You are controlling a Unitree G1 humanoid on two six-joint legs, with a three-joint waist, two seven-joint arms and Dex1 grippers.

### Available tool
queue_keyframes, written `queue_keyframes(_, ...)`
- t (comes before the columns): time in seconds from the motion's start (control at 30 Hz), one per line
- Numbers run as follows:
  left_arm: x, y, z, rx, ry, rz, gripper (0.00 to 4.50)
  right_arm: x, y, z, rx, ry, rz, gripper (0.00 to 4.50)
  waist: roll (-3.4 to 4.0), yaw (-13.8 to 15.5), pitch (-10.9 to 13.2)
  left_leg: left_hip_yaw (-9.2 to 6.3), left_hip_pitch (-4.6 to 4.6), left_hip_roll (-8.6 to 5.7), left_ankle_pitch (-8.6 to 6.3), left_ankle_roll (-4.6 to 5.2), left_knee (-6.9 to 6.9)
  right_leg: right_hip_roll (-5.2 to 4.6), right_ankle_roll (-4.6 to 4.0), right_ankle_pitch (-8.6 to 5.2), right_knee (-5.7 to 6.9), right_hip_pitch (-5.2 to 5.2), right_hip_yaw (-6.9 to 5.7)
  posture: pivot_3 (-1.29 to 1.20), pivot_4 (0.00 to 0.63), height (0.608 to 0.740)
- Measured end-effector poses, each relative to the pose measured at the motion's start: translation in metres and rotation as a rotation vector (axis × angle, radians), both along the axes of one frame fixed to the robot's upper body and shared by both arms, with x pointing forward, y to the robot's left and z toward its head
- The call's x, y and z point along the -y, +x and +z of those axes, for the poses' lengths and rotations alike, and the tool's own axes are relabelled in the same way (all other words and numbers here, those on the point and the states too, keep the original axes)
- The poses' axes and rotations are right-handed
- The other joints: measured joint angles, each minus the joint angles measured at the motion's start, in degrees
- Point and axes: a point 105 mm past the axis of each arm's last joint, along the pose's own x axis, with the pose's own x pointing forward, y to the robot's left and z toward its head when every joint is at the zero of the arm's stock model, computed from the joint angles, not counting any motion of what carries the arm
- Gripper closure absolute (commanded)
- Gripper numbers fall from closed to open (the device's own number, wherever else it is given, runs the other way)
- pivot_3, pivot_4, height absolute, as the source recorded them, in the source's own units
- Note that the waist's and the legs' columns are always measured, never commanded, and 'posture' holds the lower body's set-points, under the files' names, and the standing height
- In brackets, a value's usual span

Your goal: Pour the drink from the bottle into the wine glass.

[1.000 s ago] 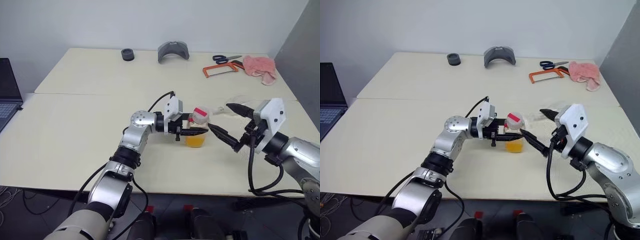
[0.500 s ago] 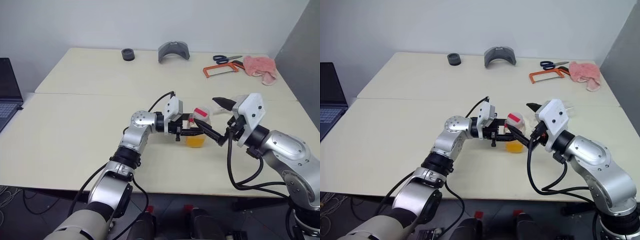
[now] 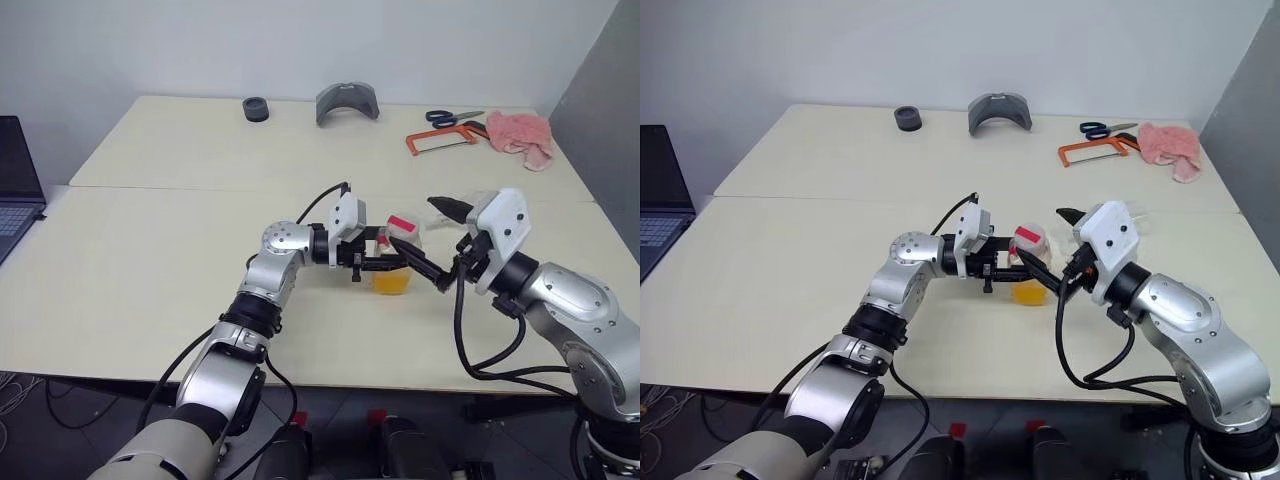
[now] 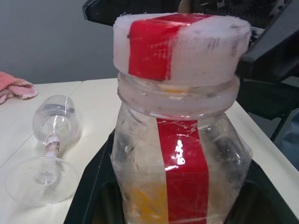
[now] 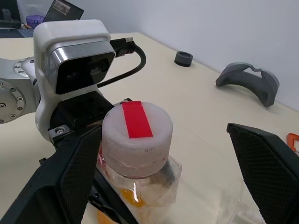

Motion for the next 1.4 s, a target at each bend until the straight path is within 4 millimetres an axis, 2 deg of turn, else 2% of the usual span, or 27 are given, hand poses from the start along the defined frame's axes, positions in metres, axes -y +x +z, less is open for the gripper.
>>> queue_keyframes(0.9,0.000,0.000,0.000,0.000,0.001,-0.001,2.71,0.006,-0.005,0.000,-0.033,0.027,0.008,0.00,0.00,0.00,0.00,0.00,0.00,0.00,0.00,0.00,0.00,0.00,0.00,0.00,0.00,0.00,0.00,0.00,0.150,0.740)
queue_keyframes(1.4,0.000,0.000,0.000,-0.001,0.001,-0.001,2.71,-0.001,-0.019,-0.004,-0.093,0.045,0.106,0.00,0.00,0.01,0.00,0.00,0.00,0.00,0.00,0.00,0.00,0.00,0.00,0.00,0.00,0.00,0.00,0.00,0.150,0.740)
